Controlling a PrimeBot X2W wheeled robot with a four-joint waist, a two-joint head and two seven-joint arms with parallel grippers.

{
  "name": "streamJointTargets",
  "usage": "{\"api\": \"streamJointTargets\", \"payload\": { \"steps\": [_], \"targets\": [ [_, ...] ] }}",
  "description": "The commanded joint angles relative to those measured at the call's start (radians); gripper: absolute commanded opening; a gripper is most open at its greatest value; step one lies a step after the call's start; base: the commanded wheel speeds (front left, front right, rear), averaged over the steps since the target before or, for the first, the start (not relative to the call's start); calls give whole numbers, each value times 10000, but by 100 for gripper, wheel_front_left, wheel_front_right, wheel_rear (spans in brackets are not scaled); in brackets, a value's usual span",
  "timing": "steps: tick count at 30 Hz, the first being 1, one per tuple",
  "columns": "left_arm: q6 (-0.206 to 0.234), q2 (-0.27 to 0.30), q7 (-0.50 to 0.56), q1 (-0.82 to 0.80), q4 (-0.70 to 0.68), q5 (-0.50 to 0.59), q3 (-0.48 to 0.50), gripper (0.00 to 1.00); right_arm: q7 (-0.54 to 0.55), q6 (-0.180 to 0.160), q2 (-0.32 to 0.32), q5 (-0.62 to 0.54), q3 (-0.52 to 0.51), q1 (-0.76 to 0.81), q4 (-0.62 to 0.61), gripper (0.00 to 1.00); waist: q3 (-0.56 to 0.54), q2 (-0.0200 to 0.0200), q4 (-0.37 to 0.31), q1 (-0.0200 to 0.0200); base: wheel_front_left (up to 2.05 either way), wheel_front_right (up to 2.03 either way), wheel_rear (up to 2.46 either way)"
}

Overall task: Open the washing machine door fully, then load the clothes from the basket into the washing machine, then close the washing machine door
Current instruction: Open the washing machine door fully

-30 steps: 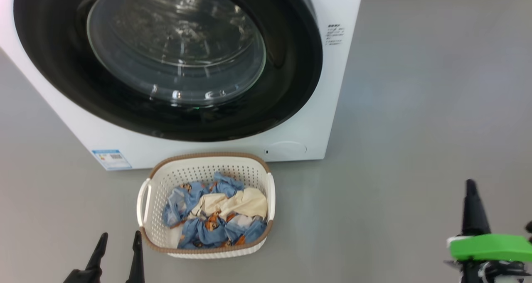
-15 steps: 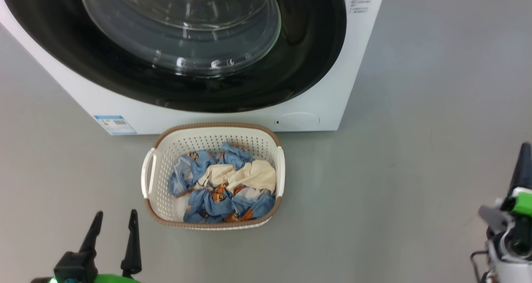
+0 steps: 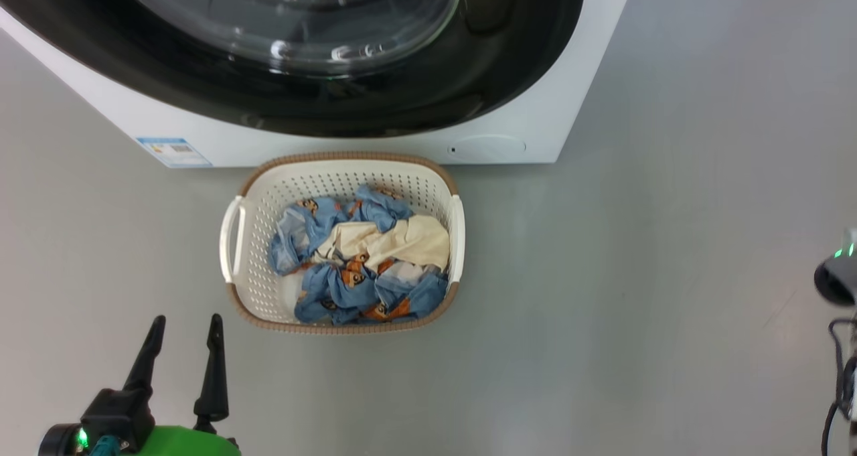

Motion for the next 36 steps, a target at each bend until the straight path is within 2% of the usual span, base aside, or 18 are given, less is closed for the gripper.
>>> {"api": "streamJointTargets", "payload": {
  "steps": [1,18,36],
  "targets": [
    [-9,183,-93,-148,-305,-20,379,100,294,-11,-201,115,60,-447,-312,0,387,0,-29,0,0,0,0],
    [-36,273,-93,-62,-731,-202,435,100,2779,-11,421,3,305,-2893,-194,0,1525,0,-121,0,0,0,0],
    [-38,227,-93,-304,-887,-530,540,100,4300,-11,682,-717,1384,-5175,-223,0,2359,0,232,0,0,0,0]
  ]
}}
